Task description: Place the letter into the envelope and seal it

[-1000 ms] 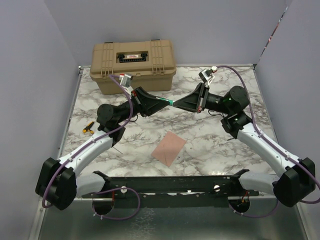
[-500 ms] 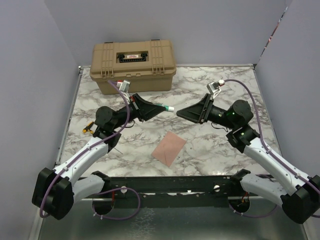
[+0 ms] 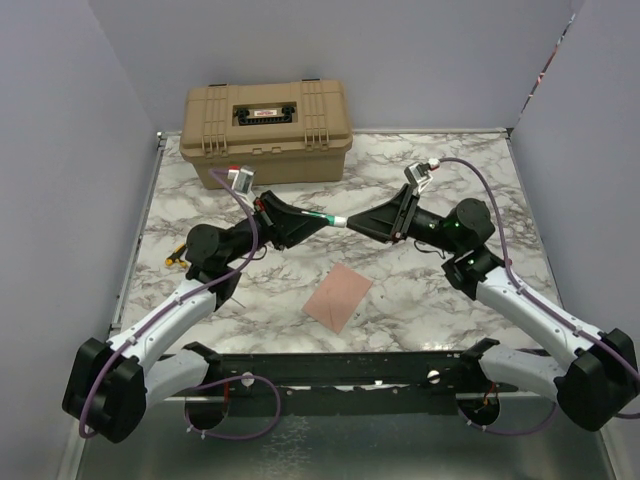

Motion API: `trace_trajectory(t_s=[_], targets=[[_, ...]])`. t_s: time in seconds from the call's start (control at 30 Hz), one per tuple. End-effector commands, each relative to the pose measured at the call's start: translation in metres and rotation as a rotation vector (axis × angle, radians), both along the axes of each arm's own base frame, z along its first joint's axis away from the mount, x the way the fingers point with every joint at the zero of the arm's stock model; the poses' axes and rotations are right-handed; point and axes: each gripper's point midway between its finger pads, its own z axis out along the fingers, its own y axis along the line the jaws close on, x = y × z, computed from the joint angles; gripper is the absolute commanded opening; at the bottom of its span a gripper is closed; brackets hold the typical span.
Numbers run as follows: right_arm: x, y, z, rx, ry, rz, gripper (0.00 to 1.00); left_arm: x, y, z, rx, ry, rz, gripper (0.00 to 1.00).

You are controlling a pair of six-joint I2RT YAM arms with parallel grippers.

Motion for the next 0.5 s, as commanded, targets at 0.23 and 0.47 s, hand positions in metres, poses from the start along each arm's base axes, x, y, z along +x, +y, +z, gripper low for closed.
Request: trace_trajectory(t_s=[0.23, 0.47], targets=[[-0.006, 0.008, 0.026, 0.088, -0.042, 0.104, 0.52, -0.016, 0.006, 0.025, -0.037, -0.234, 0.007, 0.0], [-0.009, 0.013, 0.034, 0.094, -0.068, 0.155, 0.46, -0.014, 0.004, 0.025, -0.034, -0.249, 0.004, 0.0]])
